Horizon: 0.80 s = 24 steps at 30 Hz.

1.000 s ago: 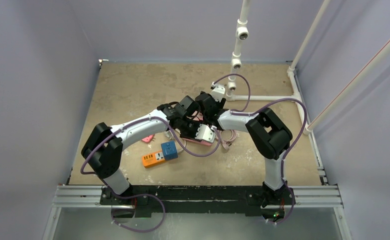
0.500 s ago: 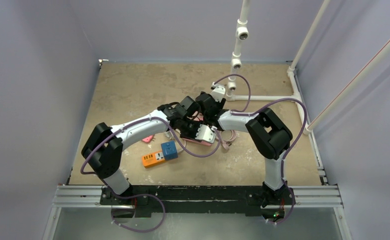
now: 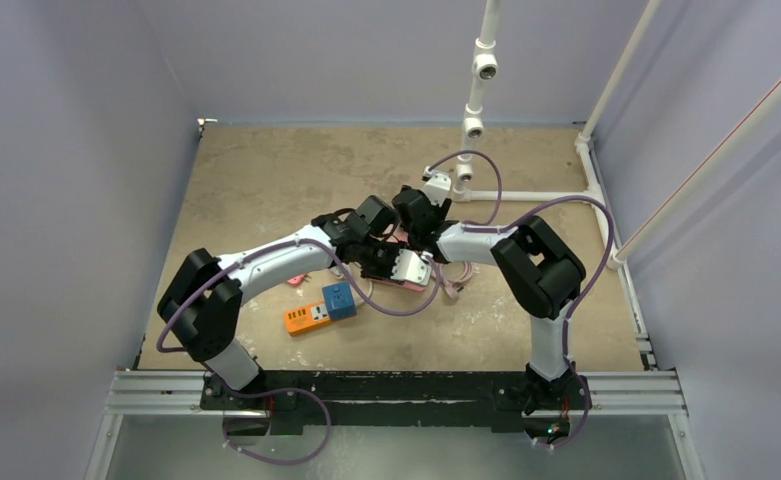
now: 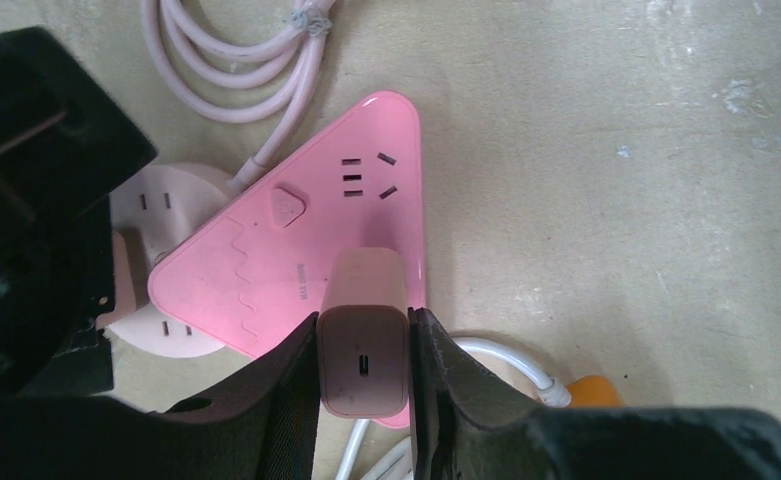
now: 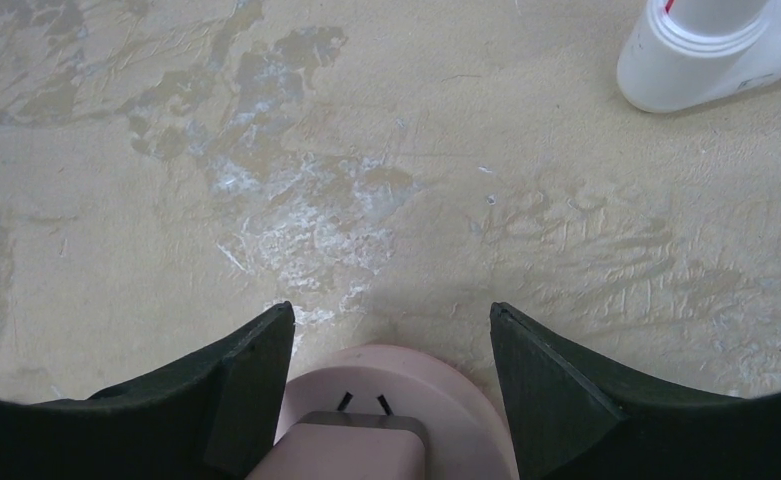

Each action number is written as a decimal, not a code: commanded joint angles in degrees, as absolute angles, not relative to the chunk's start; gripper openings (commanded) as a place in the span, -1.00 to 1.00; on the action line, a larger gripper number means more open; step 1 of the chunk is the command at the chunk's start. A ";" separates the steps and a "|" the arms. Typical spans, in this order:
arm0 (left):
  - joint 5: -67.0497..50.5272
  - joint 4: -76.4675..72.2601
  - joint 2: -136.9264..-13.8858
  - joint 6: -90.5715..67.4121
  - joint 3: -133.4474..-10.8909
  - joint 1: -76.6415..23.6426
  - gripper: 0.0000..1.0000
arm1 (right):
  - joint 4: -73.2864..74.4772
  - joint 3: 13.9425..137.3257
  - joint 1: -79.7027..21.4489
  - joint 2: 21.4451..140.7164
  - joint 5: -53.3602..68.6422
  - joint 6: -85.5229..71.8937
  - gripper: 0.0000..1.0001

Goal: Insert the plug

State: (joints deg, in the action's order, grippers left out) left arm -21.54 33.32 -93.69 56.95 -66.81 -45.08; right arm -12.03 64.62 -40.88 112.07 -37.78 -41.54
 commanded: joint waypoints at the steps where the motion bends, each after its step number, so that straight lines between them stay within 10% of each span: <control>1: -19.58 21.85 -90.68 53.04 -65.80 -44.03 -1.00 | -13.58 63.25 -43.11 111.88 -37.75 -41.89 0.47; 24: -21.49 29.45 -96.69 61.80 -68.69 -44.03 -1.00 | -15.25 63.11 -43.31 112.80 -34.23 -40.52 0.44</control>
